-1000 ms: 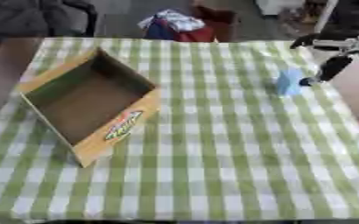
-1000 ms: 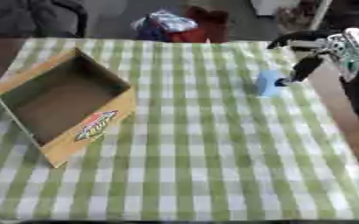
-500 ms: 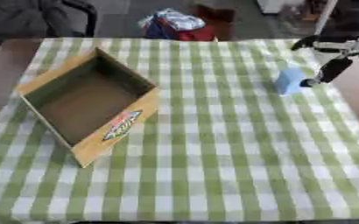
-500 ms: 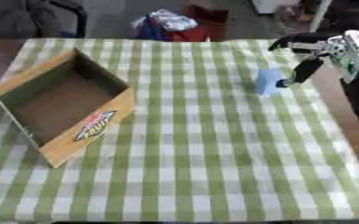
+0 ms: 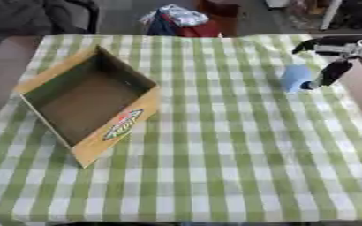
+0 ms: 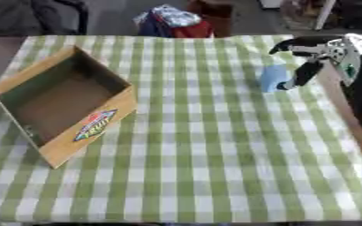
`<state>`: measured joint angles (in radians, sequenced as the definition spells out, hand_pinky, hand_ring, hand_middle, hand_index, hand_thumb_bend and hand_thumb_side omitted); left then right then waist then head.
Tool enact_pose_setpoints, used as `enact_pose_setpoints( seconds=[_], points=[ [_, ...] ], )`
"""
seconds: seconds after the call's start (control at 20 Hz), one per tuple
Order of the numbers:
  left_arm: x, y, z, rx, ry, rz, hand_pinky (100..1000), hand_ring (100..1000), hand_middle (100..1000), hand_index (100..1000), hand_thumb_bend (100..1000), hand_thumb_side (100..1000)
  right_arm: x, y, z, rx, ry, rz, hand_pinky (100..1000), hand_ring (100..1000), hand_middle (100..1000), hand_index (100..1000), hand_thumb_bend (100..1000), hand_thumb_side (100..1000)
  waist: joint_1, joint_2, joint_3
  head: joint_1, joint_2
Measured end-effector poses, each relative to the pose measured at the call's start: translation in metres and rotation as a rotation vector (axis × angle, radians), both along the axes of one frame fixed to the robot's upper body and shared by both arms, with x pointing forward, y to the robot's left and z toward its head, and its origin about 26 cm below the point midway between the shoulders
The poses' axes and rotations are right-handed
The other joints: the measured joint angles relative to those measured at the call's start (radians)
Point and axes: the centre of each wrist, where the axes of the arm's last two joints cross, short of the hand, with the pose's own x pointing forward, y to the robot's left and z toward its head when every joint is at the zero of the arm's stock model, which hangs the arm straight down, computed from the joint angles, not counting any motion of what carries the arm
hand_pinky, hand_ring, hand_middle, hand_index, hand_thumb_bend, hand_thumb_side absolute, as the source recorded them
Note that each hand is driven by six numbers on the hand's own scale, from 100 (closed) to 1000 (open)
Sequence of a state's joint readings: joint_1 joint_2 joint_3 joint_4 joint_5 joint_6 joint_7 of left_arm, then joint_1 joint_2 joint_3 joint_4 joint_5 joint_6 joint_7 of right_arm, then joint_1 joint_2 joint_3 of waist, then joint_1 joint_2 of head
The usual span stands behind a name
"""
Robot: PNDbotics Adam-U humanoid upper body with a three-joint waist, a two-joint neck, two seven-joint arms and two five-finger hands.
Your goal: Pick up objects on the table and place them in the box.
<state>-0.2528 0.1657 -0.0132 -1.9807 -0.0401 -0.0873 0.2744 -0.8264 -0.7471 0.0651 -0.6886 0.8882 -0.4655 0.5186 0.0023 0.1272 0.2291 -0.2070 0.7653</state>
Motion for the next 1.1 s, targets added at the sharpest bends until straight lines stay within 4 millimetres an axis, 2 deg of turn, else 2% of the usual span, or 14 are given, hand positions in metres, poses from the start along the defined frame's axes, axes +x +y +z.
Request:
enact_pose_setpoints(
  seconds=[0.65,0.85,0.95,1.1],
  points=[
    [0.0,0.0,0.001,0.0,-0.003,-0.001,653,549,650,724,100,662,-0.003,-0.002,-0.017,-0.006,0.033,-0.019,914,1000,992,1000,388,308,0.003,0.012,0.011,0.0,0.0],
    [0.0,0.0,0.001,0.0,-0.003,-0.001,653,550,650,724,100,663,-0.003,-0.002,-0.021,-0.004,0.036,-0.022,915,1000,986,942,374,301,0.002,0.012,0.011,0.0,0.0],
    [0.0,0.0,0.001,0.0,-0.003,-0.001,653,550,650,724,100,663,-0.003,-0.003,-0.021,-0.003,0.032,-0.024,914,1000,980,864,345,296,0.002,0.012,0.011,0.0,0.0],
    [0.0,0.0,0.001,0.0,-0.003,-0.001,654,551,651,724,100,663,-0.003,-0.003,-0.021,-0.005,0.028,-0.027,914,1000,979,824,326,289,0.001,0.012,0.011,0.0,0.0]
  ],
)
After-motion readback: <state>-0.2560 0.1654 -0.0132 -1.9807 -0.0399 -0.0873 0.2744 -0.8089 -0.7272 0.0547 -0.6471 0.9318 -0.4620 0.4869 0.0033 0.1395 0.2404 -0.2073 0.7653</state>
